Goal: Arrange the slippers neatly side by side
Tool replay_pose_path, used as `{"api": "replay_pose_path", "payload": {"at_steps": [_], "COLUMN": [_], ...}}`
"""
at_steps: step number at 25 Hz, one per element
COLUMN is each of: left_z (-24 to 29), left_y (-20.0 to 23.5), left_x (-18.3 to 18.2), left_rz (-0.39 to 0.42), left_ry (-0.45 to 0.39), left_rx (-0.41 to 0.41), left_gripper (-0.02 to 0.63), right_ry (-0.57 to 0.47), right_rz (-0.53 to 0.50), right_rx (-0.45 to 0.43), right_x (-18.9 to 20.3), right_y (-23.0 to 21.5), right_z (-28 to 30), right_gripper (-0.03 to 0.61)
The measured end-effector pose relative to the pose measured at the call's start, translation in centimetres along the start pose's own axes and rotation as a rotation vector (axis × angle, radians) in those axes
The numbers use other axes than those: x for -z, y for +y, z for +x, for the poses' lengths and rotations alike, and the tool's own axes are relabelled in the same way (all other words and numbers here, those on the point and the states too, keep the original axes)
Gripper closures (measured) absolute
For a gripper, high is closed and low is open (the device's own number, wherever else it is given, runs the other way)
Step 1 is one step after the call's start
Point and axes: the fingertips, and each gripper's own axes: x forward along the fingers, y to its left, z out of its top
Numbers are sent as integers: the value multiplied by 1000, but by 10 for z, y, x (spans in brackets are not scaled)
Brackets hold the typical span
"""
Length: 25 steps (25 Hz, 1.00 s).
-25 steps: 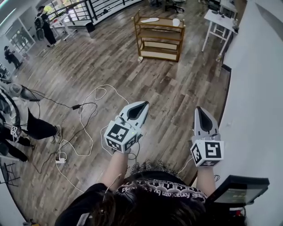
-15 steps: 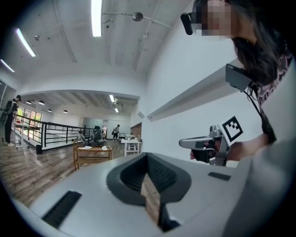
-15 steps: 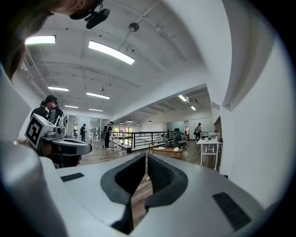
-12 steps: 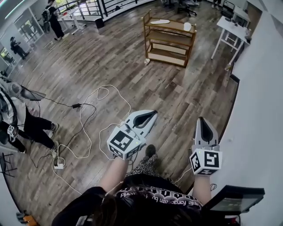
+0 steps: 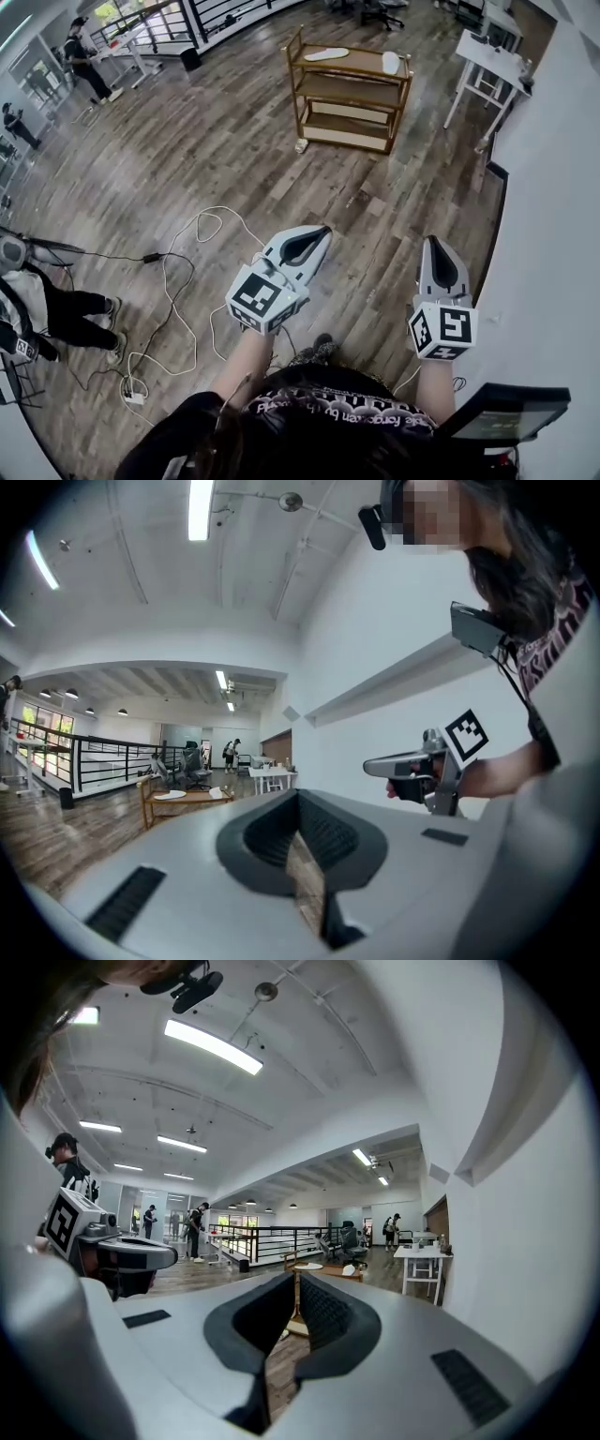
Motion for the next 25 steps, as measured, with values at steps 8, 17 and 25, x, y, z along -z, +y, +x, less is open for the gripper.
{"api": "replay_pose_path", "payload": {"at_steps": [8, 17, 25], "left_z": [67, 184, 252], "left_y": [75, 165, 225], "left_x": [11, 8, 4], "left_rz": [-34, -44, -54], "left_ry": [13, 25, 29], "left_rx": [-25, -108, -137], "left_gripper": [612, 612, 612], "right_ry": [30, 22, 45], "right_rz": [-3, 1, -7], "right_rx": [12, -7, -67], "right_x": [5, -2, -4], "right_y": [-28, -96, -126], "right_z": [92, 231, 333], "right_gripper": [574, 574, 574]}}
